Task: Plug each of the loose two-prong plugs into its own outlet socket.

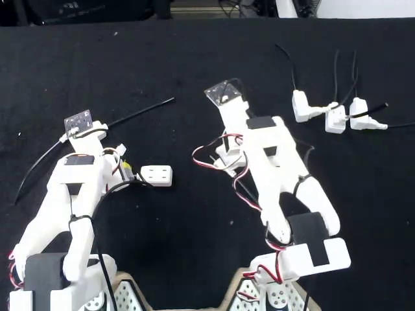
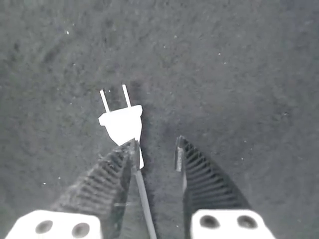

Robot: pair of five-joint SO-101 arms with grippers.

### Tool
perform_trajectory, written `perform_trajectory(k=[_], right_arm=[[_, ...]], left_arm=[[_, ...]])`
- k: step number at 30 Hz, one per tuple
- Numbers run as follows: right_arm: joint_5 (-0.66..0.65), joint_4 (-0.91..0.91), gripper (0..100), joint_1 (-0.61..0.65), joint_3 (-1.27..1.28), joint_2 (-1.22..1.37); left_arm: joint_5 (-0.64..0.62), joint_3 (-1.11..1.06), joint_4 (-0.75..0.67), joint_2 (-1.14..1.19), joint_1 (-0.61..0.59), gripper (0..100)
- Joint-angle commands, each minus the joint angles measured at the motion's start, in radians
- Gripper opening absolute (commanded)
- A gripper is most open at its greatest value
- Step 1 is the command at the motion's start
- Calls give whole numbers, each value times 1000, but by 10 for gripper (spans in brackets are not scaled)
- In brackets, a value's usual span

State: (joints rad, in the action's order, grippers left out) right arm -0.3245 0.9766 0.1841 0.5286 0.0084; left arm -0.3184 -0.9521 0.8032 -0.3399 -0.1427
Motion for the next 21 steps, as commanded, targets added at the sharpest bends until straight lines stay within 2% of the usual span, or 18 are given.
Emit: perform_trajectory(k=[1,9,14,21], right_arm=[[11,-14,107,51,-22,-4],[2,-86,107,60,-35,56],[2,-72,107,109,-21,114],[6,-66,106,204,22,70]], left_arm=[[-6,8,-12,-37,5,223],[-6,7,-12,-37,5,223],[-6,8,-12,-37,7,223],[-6,10,-11,-37,7,223]])
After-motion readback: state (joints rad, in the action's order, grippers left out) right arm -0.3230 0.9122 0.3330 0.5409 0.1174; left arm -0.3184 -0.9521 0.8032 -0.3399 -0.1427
